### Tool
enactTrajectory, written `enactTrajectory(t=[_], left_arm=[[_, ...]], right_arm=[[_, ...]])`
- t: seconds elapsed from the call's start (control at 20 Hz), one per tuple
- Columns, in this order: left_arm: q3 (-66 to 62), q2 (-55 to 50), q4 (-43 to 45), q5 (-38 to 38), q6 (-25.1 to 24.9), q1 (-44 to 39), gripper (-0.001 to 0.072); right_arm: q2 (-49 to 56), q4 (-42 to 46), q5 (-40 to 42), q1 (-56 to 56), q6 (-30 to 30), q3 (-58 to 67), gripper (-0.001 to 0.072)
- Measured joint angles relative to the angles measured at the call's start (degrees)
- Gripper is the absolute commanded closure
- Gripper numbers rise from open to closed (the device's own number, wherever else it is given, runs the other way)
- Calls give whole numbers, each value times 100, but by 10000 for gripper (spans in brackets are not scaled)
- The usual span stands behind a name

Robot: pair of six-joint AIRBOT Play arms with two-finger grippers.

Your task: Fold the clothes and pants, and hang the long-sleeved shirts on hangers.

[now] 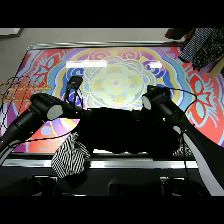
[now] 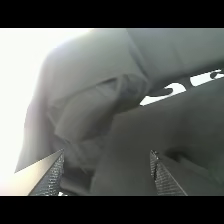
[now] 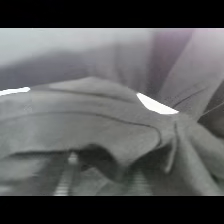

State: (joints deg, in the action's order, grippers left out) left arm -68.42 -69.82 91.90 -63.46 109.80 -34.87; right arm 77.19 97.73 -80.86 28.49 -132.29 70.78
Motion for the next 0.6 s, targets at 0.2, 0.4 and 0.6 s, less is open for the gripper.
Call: enactTrajectory(t=[0.2,0.4,0.6], left_arm=[[28,-52,81,15,-52,-79,109],[280,-68,74,308,-501,-358,109],[671,-76,-7,1097,-962,-890,109]], right_arm=[[-7,131,-173,20,-28,2,687],[-256,175,-409,24,11,2,687],[-450,118,-651,24,61,2,687]])
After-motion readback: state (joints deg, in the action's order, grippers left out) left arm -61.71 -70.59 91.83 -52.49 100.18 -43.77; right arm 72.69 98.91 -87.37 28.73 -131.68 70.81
